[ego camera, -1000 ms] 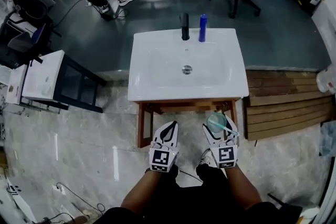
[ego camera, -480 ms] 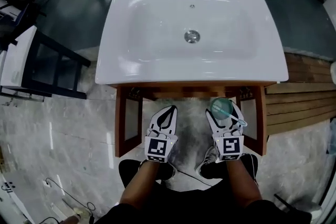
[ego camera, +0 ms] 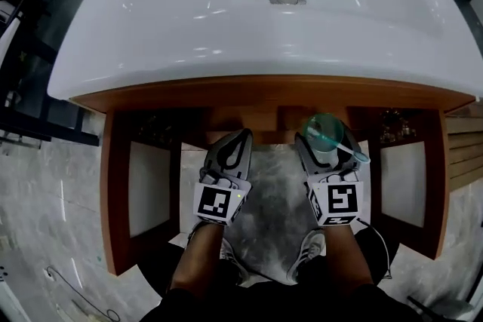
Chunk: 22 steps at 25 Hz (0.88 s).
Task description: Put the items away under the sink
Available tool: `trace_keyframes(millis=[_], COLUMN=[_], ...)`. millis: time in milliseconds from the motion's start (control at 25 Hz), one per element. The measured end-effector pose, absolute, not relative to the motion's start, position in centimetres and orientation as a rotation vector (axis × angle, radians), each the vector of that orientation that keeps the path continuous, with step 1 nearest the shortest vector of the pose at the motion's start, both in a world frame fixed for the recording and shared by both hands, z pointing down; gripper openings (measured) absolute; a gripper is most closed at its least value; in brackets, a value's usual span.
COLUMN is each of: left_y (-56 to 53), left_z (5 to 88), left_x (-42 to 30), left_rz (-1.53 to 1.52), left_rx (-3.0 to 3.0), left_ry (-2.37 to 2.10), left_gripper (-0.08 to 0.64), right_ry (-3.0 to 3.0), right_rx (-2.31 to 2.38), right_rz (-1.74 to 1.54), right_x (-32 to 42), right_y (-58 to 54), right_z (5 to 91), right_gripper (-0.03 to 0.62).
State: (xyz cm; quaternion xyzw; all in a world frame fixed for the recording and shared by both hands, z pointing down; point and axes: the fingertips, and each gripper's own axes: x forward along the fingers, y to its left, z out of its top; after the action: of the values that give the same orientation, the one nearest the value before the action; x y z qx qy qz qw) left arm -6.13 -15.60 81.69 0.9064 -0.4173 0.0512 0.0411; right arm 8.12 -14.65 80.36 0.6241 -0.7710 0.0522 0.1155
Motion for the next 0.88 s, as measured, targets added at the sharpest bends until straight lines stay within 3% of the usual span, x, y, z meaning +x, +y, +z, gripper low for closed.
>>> trace_keyframes(millis=[880], left_y=[-16.8], left_z=[81.3], left_x=[-5.3], left_rz=[0.163], left_rx=[2.821], left_ry=[-1.33], left_gripper=[0.018], right_ry=[-2.247], right_rx=[1.723], right_rz=[0.263], right_x=[9.2], right_y=[-23.5], right_z=[82.1], right_gripper=[0.376])
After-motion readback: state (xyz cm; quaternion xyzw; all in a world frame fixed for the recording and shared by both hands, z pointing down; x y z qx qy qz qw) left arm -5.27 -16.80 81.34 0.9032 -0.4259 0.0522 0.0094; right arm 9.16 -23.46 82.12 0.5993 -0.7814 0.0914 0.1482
